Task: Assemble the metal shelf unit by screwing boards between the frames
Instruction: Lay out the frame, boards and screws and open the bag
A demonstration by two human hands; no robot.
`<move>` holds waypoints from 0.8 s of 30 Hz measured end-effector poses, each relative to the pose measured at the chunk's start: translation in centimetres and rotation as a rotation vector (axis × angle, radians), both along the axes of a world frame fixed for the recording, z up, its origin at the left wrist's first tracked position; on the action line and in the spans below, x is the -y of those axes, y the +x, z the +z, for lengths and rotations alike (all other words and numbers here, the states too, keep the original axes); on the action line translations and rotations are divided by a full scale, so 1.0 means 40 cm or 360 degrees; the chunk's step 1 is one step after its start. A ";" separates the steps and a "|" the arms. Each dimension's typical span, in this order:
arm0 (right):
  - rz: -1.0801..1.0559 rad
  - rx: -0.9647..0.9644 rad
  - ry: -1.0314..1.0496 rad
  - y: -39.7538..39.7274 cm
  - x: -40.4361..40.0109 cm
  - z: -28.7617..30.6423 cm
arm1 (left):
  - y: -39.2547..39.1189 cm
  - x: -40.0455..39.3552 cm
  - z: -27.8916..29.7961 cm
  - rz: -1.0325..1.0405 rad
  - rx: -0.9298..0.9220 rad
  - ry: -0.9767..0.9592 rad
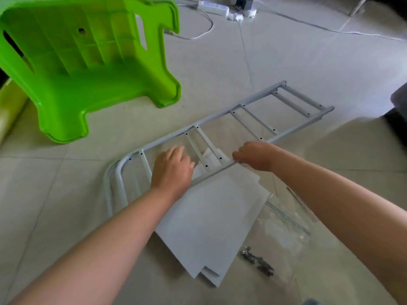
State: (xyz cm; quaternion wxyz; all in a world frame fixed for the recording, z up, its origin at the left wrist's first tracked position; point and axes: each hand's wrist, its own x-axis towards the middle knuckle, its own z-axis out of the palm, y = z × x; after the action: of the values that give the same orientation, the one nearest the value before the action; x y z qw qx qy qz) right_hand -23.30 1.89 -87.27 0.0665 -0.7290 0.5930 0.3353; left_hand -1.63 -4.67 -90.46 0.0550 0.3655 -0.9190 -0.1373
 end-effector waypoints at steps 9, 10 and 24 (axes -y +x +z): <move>-0.0366 0.0010 -0.0175 -0.251 0.042 -0.012 | -0.126 -0.022 -0.001 -0.0264 0.0306 -0.0043; -0.0407 0.0038 -0.0190 -0.283 0.045 -0.024 | -0.140 -0.021 -0.011 -0.0219 0.0412 -0.0036; -0.1082 0.0303 -0.0428 -0.575 -0.007 -0.217 | -0.349 -0.076 -0.087 -0.0112 0.1323 0.0341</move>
State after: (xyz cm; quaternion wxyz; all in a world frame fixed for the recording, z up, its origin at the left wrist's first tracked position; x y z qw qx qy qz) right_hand -46.30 2.15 -95.96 0.1326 -0.5208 0.8309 0.1442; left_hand -15.57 -1.61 -93.96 -0.3629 0.3619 -0.8554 -0.0747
